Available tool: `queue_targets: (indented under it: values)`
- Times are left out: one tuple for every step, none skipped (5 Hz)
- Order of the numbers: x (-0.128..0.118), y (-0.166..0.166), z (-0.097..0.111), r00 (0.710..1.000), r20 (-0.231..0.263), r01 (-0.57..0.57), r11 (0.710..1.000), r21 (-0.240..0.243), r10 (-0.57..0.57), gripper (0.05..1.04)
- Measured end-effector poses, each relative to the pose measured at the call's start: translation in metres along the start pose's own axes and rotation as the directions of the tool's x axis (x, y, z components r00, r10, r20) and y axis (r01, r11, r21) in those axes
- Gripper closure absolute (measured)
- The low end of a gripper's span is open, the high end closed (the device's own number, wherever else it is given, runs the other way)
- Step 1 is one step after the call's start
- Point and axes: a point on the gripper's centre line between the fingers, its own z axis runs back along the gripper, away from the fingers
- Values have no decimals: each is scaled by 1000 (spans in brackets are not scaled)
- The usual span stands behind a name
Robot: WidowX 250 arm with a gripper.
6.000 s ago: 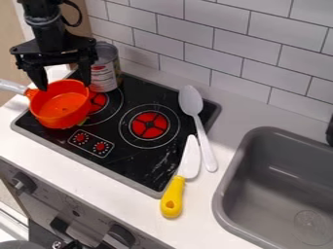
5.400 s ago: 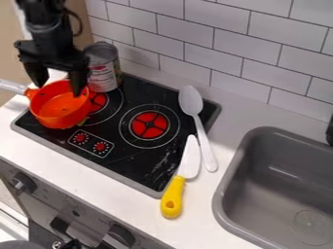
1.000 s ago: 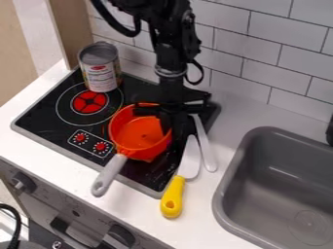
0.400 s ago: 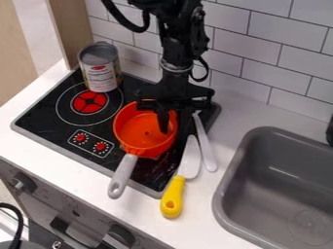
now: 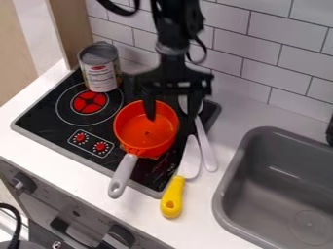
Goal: The robot arm moves the pan near the knife and spoon.
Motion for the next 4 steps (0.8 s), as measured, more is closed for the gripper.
queue_targets:
  values:
    - [-5,16,17,993,93,79,996,-30,-76,84]
    - [-5,43,17,976,146,162,986,28,-164,84]
    - [5,77,9,954,196,211,973,95,-226,84]
    - [18,122,10,939,214,244,961,133,-268,84]
